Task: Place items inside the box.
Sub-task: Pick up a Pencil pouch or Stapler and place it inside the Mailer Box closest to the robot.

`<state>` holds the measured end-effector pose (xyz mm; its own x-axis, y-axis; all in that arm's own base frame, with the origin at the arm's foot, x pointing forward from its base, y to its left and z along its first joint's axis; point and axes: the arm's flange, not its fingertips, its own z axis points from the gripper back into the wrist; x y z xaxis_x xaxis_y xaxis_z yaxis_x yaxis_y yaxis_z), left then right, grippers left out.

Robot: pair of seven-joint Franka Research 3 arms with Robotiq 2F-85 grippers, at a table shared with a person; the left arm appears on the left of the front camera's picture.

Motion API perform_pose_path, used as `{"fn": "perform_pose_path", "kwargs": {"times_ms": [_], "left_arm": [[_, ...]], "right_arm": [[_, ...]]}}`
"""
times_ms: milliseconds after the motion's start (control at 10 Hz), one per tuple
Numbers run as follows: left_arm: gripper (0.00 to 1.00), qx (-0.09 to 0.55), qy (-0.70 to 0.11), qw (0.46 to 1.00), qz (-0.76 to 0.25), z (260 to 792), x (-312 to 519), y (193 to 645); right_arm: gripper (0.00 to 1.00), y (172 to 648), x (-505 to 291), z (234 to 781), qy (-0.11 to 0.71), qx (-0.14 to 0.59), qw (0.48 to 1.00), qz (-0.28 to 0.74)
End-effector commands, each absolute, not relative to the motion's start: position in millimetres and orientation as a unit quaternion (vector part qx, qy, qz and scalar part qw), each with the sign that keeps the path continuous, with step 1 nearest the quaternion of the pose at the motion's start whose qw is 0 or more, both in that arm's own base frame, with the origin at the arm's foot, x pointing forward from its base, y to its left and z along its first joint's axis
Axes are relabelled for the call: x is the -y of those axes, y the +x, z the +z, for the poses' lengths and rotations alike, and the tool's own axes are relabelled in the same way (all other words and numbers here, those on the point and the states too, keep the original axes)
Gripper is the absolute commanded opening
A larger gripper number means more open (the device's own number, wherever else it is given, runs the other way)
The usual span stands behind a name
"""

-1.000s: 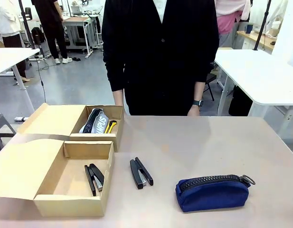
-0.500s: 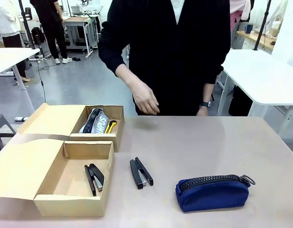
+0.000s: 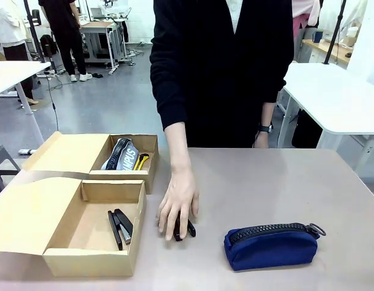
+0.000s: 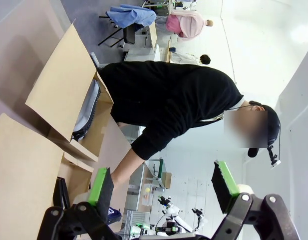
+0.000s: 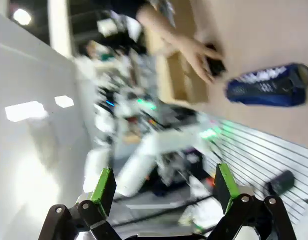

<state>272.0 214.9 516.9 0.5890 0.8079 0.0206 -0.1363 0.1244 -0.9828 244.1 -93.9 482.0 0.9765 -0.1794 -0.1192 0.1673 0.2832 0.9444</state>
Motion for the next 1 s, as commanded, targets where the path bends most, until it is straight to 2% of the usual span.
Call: {"fn": "perform_pose_path", "kwargs": {"times_ms": [0, 100, 200, 300, 400, 500, 600, 700, 900], "left_arm": [[1.00, 0.305, -0.571, 0.684, 0.335, 515.6, -213.2, 270.3], [1.00, 0.305, -0.571, 0.684, 0.335, 515.6, -213.2, 270.3], [1.00, 0.305, -0.571, 0.684, 0.335, 515.6, -213.2, 270.3], [1.00, 0.305, -0.571, 0.684, 0.335, 515.6, -213.2, 270.3], [1.00, 0.305, -0.571, 0.684, 0.335, 515.6, -213.2, 270.3], [1.00, 0.305, -0.571, 0.684, 0.335, 515.6, -213.2, 270.3], [1.00, 0.305, -0.571, 0.684, 0.335, 515.6, -213.2, 270.3], [1.00, 0.305, -0.571, 0.684, 0.335, 515.6, -213.2, 270.3], [1.00, 0.305, -0.571, 0.684, 0.335, 515.6, -213.2, 270.3]], "right_arm": [[1.00, 289.6, 31.1, 453.6, 0.425, 0.000, 0.905, 0.004], [1.00, 302.7, 7.7, 441.1, 0.371, 0.040, 0.928, 0.019], [1.00, 308.9, -9.8, 433.5, 0.350, 0.082, 0.931, 0.065], [1.00, 312.0, -10.5, 442.1, 0.373, 0.065, 0.923, -0.071], [1.00, 302.9, -5.2, 455.6, 0.402, 0.011, 0.915, 0.021], [1.00, 302.9, -5.2, 455.6, 0.402, 0.011, 0.915, 0.021], [1.00, 317.4, -20.2, 452.1, 0.366, 0.037, 0.930, 0.013], [1.00, 323.3, -35.8, 444.8, 0.346, 0.055, 0.920, 0.174], [1.00, 330.9, -63.2, 427.6, 0.302, 0.106, 0.861, 0.395]]}}
